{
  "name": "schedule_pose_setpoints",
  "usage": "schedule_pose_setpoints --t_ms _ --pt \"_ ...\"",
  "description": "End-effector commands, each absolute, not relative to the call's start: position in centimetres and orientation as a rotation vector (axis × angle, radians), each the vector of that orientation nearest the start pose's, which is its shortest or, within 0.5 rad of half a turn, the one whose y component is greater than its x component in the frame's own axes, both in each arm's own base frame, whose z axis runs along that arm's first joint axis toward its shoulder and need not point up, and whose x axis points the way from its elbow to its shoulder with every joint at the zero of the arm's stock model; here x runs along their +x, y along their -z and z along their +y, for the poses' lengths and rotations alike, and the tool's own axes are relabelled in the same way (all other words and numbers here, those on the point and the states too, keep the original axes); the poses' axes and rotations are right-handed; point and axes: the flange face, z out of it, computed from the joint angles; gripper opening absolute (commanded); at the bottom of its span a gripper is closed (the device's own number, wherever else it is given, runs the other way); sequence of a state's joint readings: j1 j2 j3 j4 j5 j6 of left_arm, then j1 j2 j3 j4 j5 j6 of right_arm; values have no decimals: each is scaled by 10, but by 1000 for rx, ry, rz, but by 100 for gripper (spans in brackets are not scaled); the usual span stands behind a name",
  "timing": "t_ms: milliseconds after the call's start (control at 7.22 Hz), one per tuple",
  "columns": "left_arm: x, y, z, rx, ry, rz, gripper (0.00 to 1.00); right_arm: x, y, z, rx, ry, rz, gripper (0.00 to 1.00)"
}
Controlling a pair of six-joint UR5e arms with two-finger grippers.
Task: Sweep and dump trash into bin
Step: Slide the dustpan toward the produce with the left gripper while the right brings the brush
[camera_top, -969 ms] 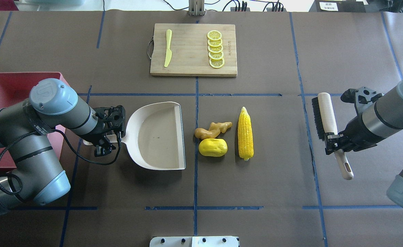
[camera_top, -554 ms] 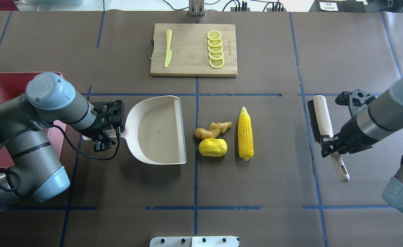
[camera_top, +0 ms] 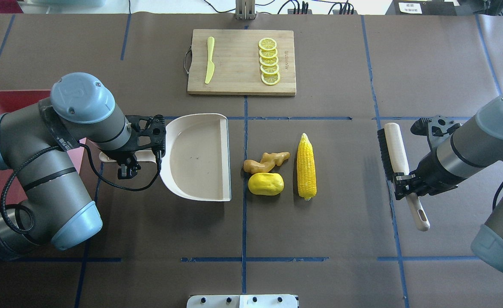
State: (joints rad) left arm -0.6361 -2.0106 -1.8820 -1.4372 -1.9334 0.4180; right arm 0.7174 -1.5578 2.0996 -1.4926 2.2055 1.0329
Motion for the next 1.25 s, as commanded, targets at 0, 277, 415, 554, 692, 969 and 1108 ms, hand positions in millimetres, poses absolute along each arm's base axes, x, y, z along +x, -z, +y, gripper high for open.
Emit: schedule_pose_setpoints --t_ms 0,277,415,554,692,969,1108 --pt "450 -295 -418 510 -1456 530 0 -331 -377 -355 -167 41 -860 0" --pt "464 -302 -418 480 -1464 528 0 -352 -369 -347 -184 67 -859 0" --pt "467 -305 -420 472 -1464 526 0 -361 -354 -352 -203 60 -831 0" --pt "470 -309 -421 460 -1465 523 0 -373 -336 -355 -203 54 -800 0" --pt "471 -310 -423 440 -1463 517 0 -383 -332 -351 -202 67 -785 0" --pt "474 -300 -424 408 -1463 510 0 -397 -334 -341 -193 91 -763 0" --pt "474 -299 -424 410 -1463 510 0 -408 -339 -338 -196 100 -745 0"
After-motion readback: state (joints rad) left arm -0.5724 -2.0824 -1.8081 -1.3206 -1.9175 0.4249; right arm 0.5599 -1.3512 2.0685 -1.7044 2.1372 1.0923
